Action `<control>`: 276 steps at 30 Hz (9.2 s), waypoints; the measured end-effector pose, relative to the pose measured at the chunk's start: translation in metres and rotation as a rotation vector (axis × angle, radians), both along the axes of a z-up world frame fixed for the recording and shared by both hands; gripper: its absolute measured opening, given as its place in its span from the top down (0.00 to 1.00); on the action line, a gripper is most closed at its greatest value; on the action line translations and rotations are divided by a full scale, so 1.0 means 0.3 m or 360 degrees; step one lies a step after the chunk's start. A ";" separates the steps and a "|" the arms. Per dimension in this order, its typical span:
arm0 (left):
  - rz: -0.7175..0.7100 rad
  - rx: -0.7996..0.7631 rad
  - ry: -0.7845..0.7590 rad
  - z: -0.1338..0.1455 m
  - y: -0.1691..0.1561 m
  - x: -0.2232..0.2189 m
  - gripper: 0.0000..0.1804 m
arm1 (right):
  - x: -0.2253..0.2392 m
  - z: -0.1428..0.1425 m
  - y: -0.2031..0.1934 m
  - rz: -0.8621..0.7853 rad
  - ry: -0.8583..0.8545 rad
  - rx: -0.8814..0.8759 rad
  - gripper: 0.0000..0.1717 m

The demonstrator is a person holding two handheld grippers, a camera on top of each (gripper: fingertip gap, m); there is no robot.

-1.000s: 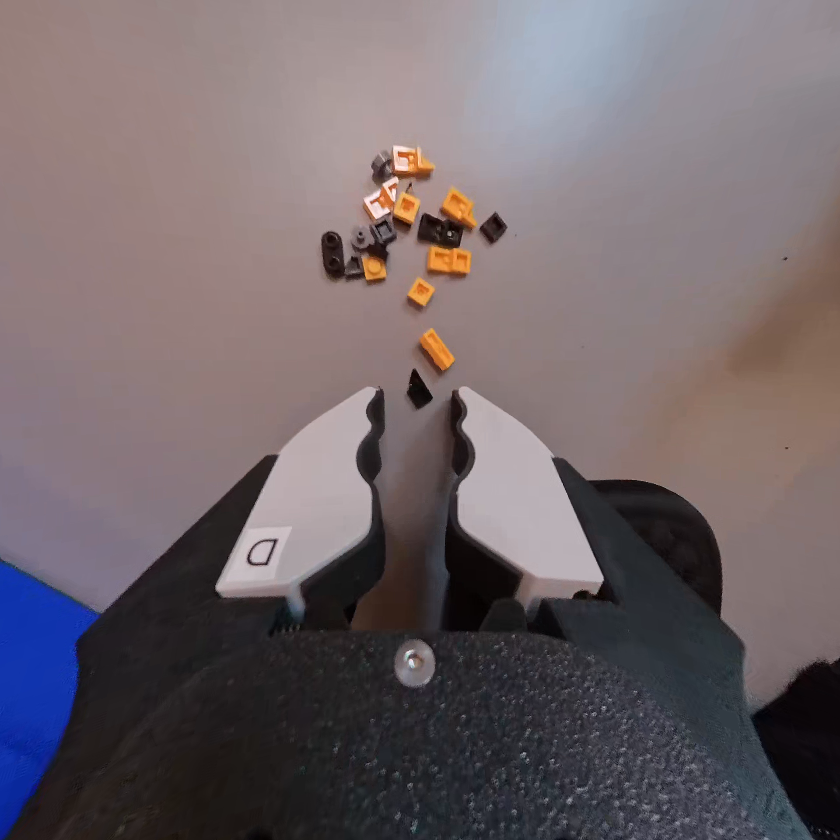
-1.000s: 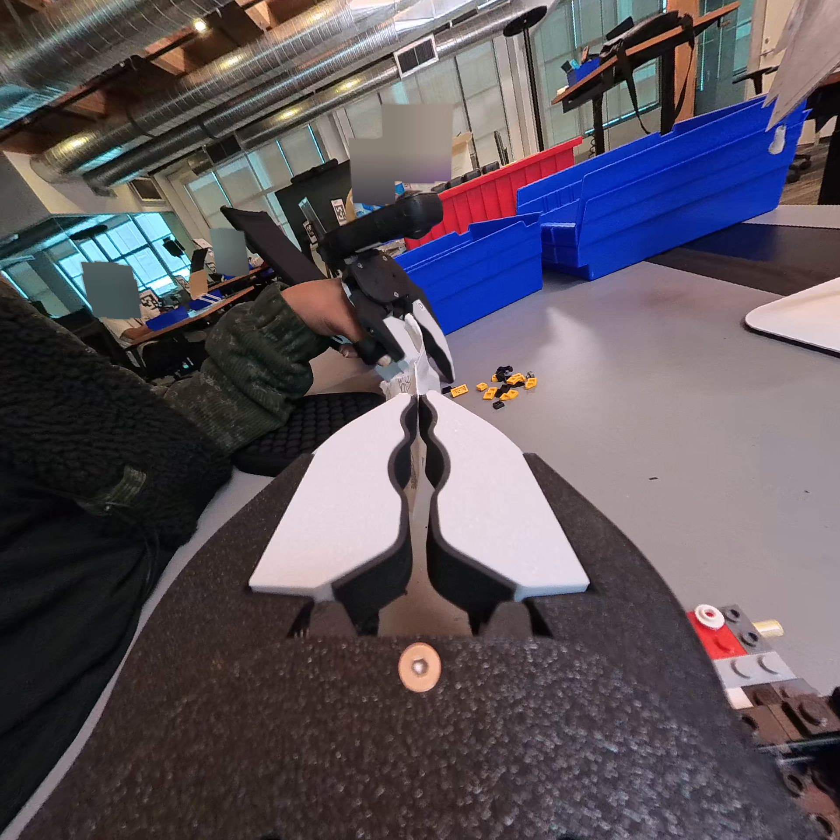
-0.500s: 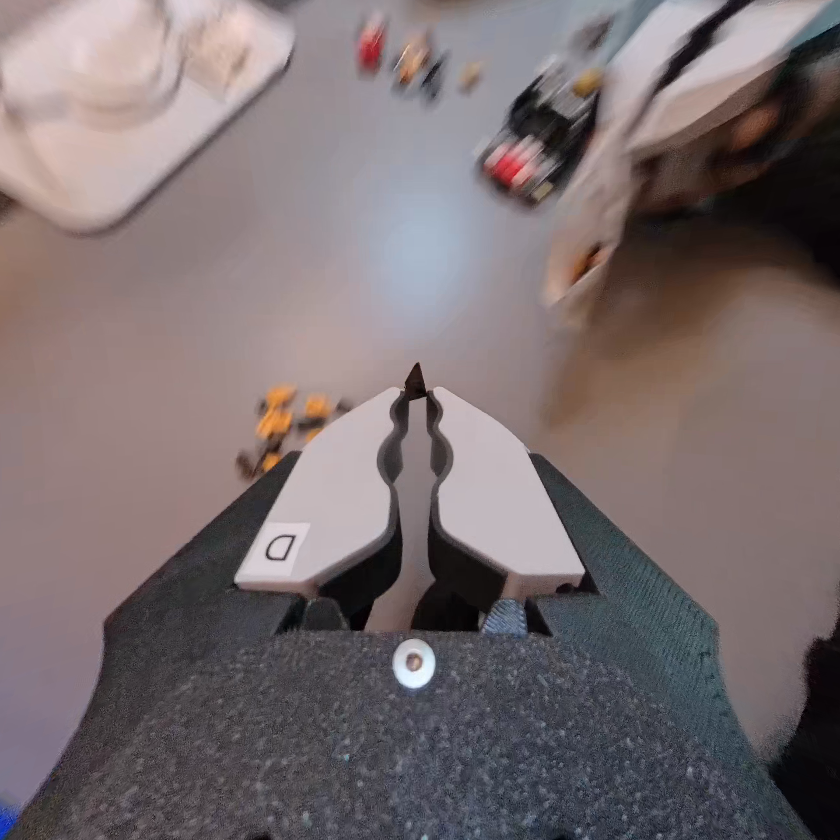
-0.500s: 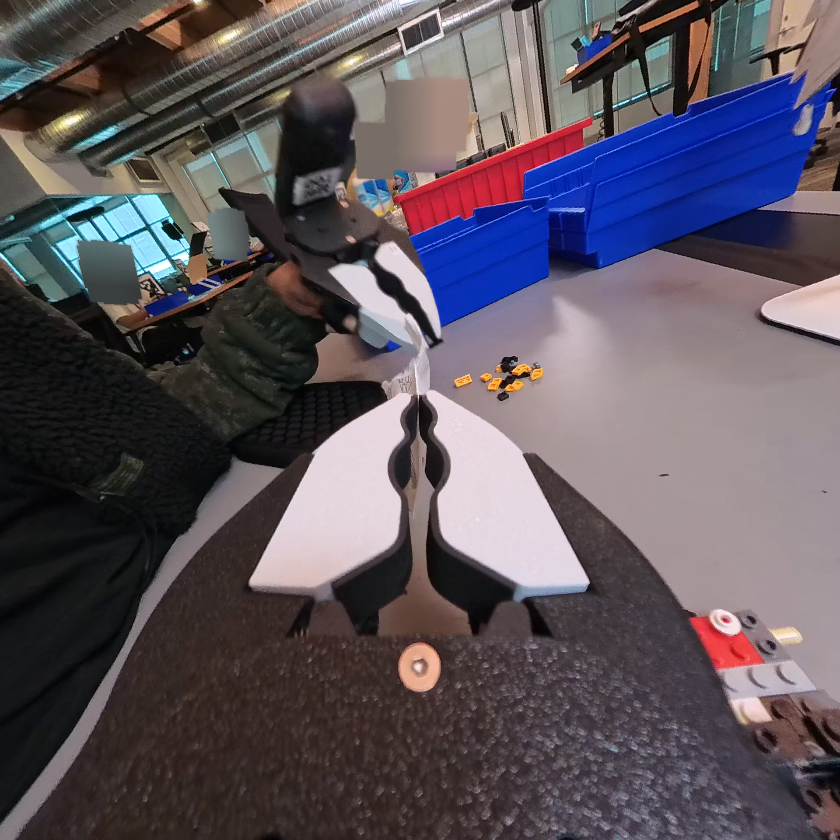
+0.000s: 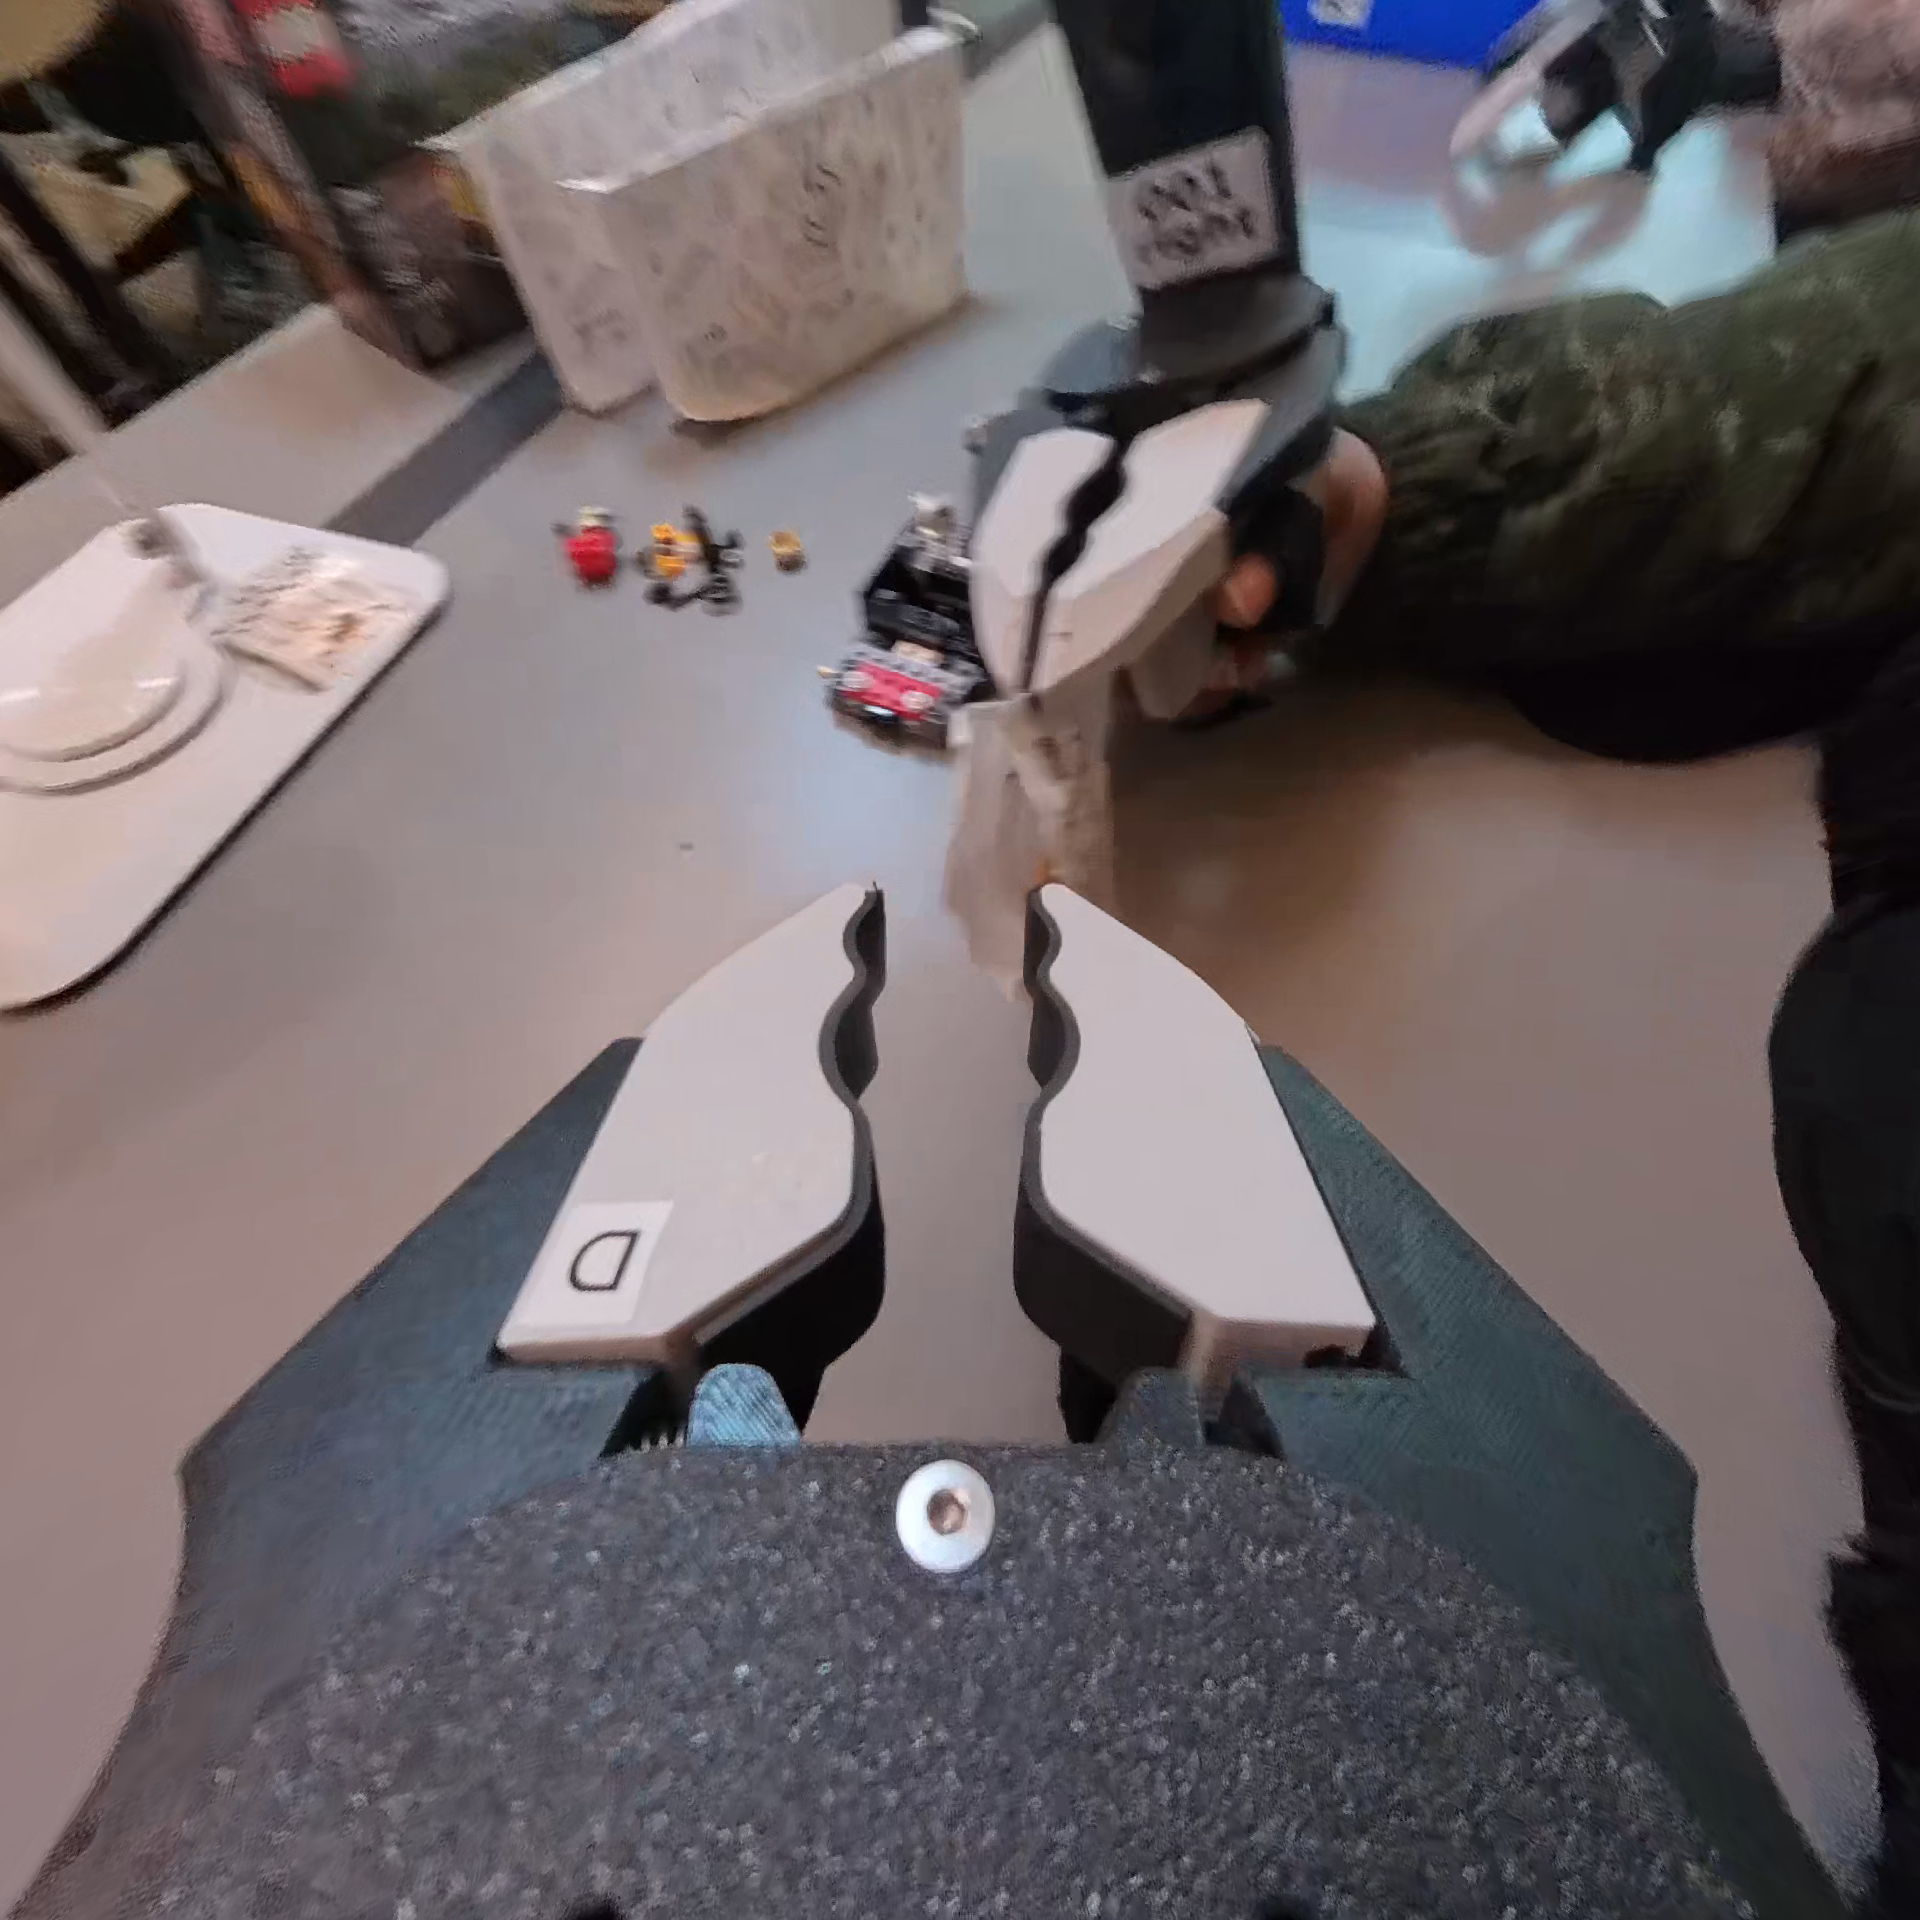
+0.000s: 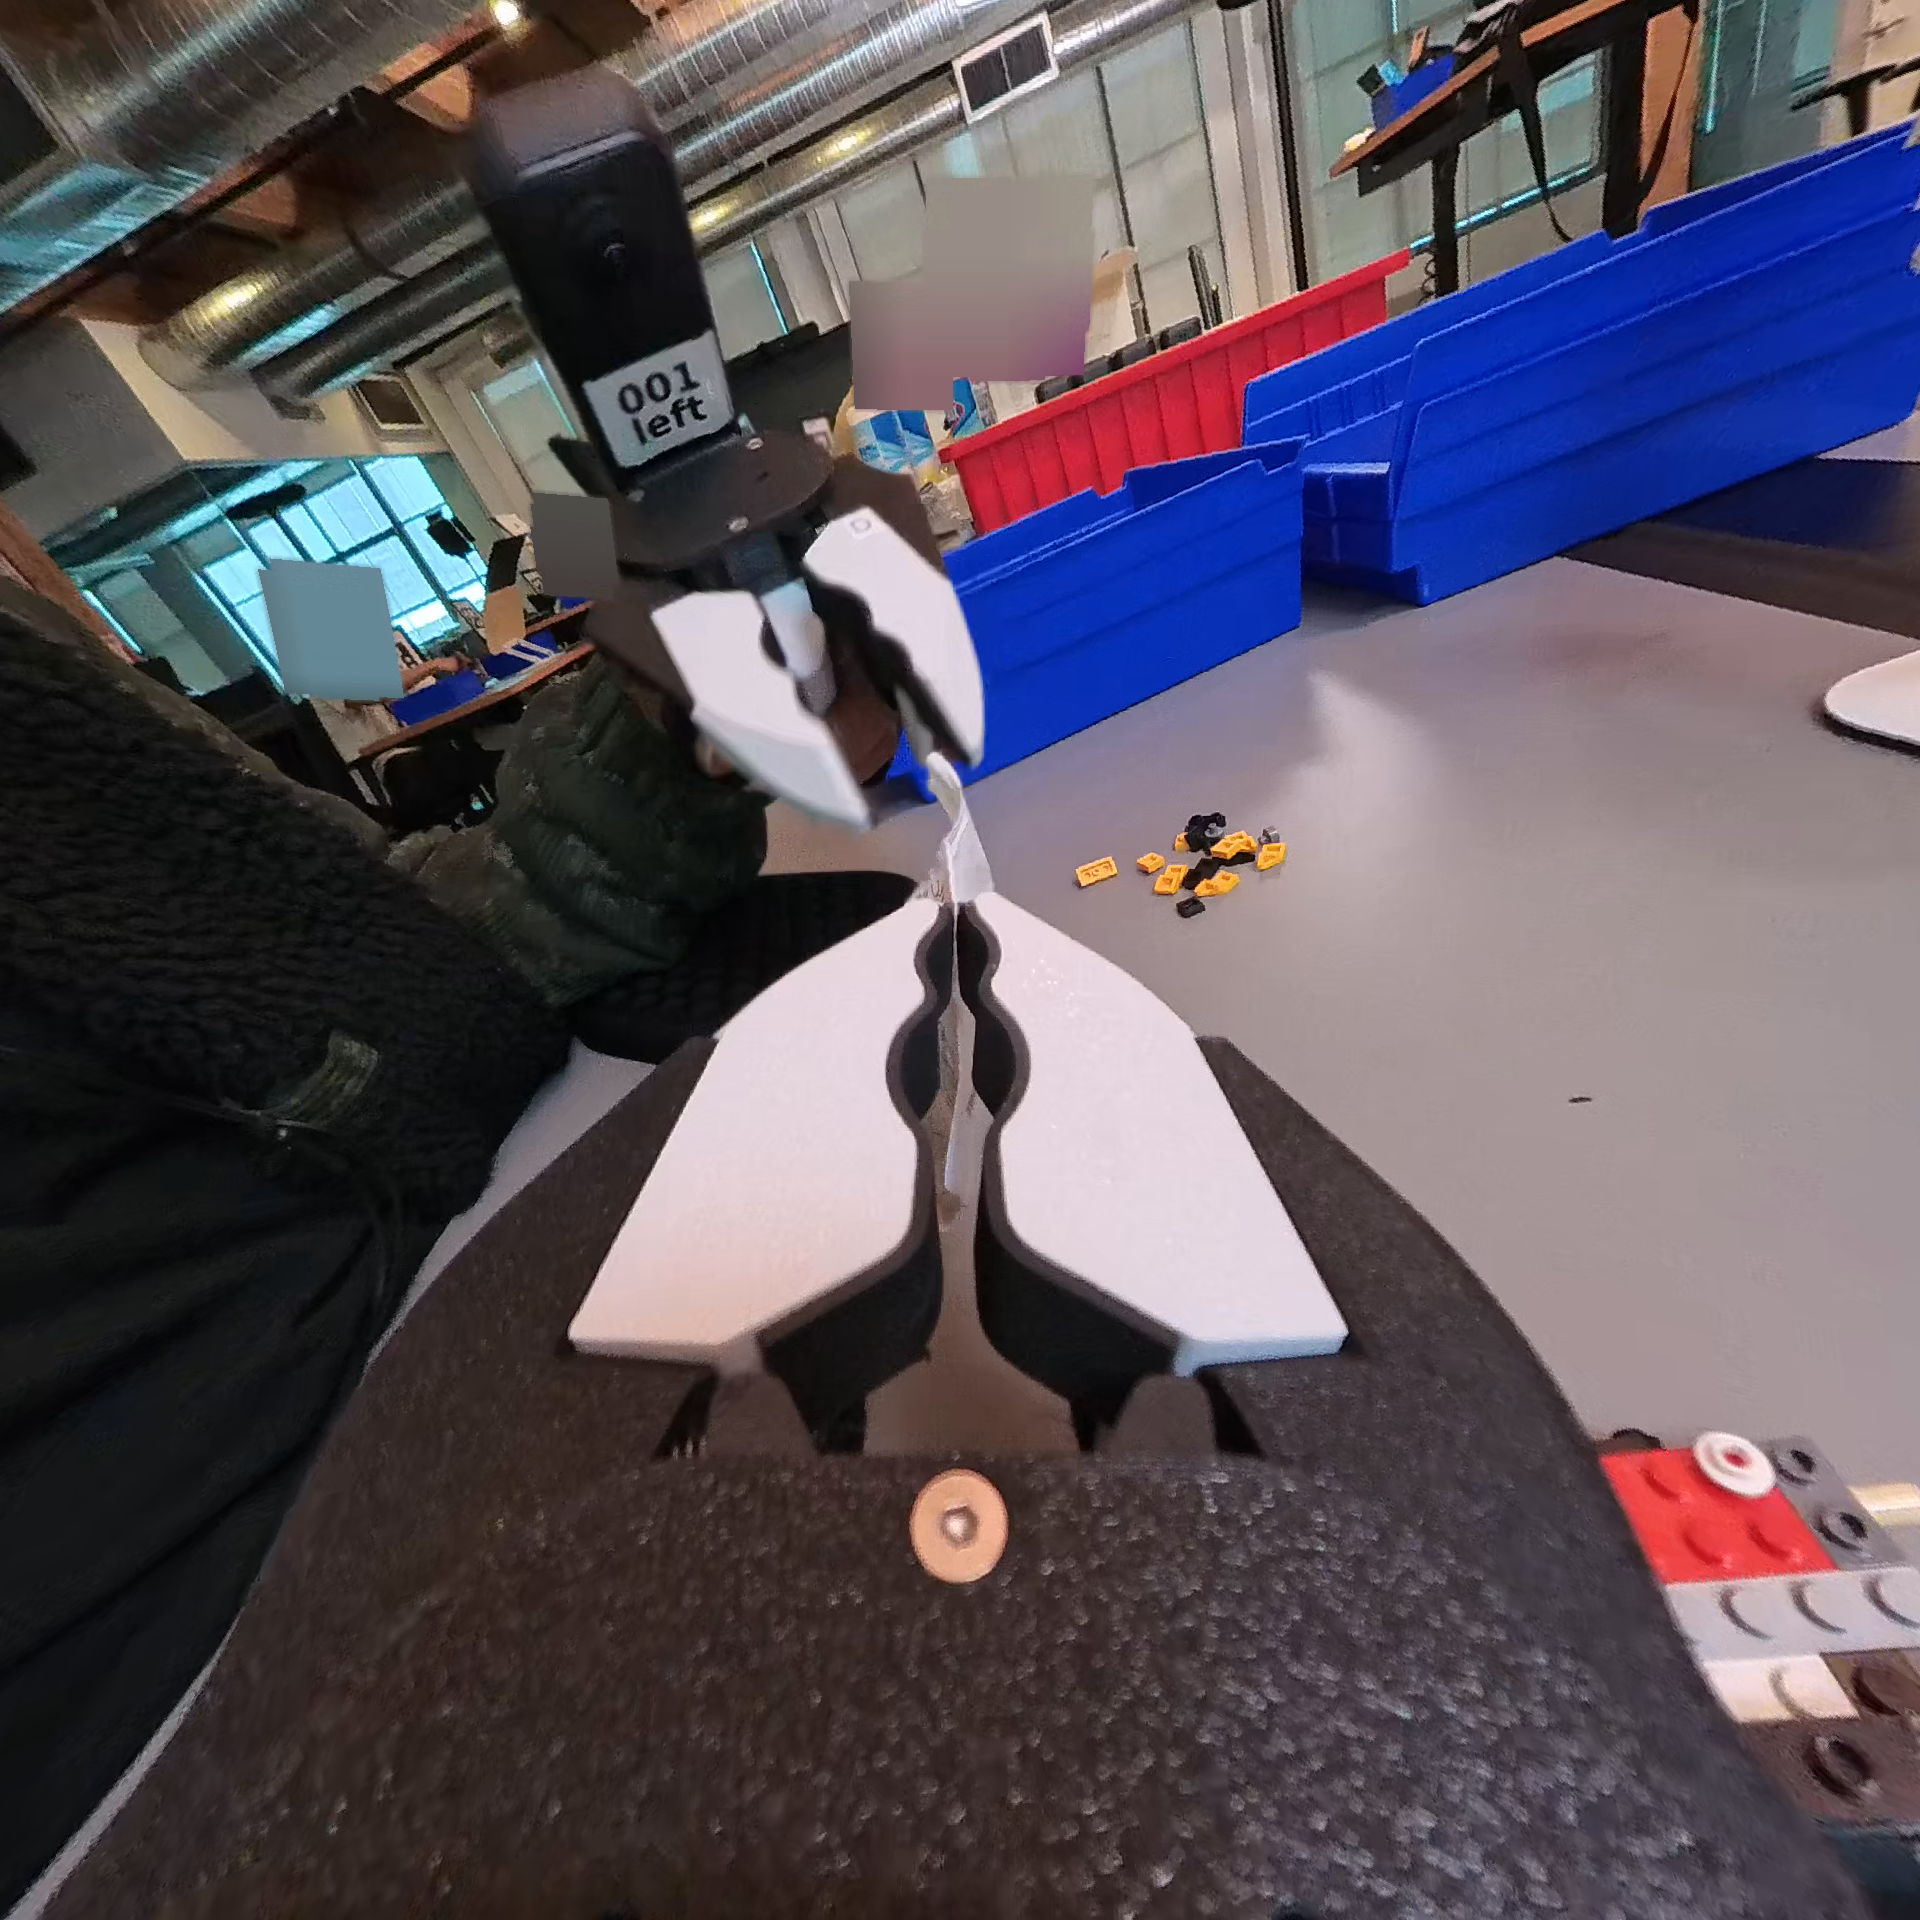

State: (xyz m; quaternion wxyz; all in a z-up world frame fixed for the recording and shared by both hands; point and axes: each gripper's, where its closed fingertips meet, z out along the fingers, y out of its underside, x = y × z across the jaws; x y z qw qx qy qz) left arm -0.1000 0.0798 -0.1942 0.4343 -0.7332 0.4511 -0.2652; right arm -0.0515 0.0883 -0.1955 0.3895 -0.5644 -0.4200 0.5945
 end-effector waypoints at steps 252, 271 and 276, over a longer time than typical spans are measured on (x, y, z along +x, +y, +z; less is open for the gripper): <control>0.0639 -0.0346 0.0332 -0.333 0.234 -0.307 0.95 | 0.006 -0.028 0.025 -0.0156 -0.0173 0.0109 1.00; 0.0807 -0.0194 0.0377 -0.303 0.272 -0.400 0.85 | 0.007 -0.029 0.026 -0.0155 -0.0173 0.0105 1.00; 0.0788 -0.0211 0.0448 -0.332 0.331 -0.412 0.82 | 0.004 -0.033 0.023 -0.0146 -0.0179 0.0099 1.00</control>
